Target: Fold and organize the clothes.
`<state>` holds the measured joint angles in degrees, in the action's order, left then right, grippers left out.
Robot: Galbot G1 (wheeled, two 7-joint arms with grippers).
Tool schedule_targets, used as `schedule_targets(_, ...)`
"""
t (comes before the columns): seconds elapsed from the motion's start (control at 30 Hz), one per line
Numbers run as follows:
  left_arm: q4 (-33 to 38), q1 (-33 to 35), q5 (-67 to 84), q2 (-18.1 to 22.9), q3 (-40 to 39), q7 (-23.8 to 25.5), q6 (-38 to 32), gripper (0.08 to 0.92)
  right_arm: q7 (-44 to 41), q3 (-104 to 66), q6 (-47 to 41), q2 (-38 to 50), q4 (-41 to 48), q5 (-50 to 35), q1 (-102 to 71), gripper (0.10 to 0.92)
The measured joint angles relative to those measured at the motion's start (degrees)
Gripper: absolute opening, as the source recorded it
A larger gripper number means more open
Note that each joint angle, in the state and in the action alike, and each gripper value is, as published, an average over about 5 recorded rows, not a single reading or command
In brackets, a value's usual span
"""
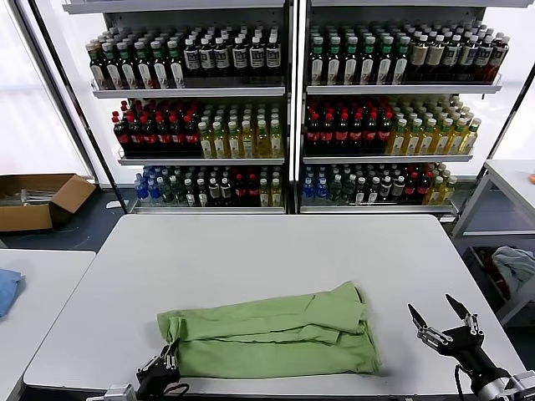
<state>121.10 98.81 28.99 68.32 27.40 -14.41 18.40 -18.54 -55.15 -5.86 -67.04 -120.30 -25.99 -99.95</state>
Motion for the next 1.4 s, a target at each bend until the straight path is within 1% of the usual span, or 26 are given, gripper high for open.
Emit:
schedule_targets(0.07,0.4,0.4,0.6,-0.6,0.7,0.2,0.1,0.094,0.0,0.0,0.0,0.0,0.0,-0.1,0.1,0.823)
schedule_targets(0.17,1.1,0.9,1.9,-2.1,2.5,0.7,0.4,0.091,0.0,0.0,0.1,0.2,0.0,-0.4,0.2,0.823)
schedule_targets(0.37,1.2,1.3,6.0,-6.5,9.9,2.2,0.7,0.091,0.1,-0.4,0.1,0.5,0.0,-1.1,0.2,0.823)
schedule_targets(0.7,-3.7,0.1,13.5,-15.0,24.6,5.5,1.2,0.091,0.2,-1.1,-0.1,1.4,0.1,-2.2,0.7,0.823)
schedule_targets(0.87,-4.8,-0.6,16.1,-18.1,29.1,6.0,1.9,0.091,0.2,-1.3,-0.1,1.2,0.2,-2.4,0.6,0.823)
schedule_targets(1.0,-3.5,-1.6,17.1,-18.9,30.1,5.6,2.8,0.091,0.2,-1.5,-0.2,0.9,0.0,-2.4,0.4,0.823)
schedule_targets(1.13,-0.3,-2.5,17.5,-18.5,29.1,4.8,3.8,0.091,0.2,-1.8,-0.2,0.6,-0.2,-2.4,0.0,0.823)
schedule_targets(1.27,3.6,-2.8,17.2,-17.4,26.0,3.6,4.4,0.091,0.2,-1.7,-0.2,0.2,-0.3,-2.1,-0.1,0.823)
schedule_targets(1.4,7.3,-3.3,15.5,-15.7,20.8,2.2,4.7,0.091,0.2,-1.1,-0.1,-0.4,-0.4,-1.4,-0.4,0.823)
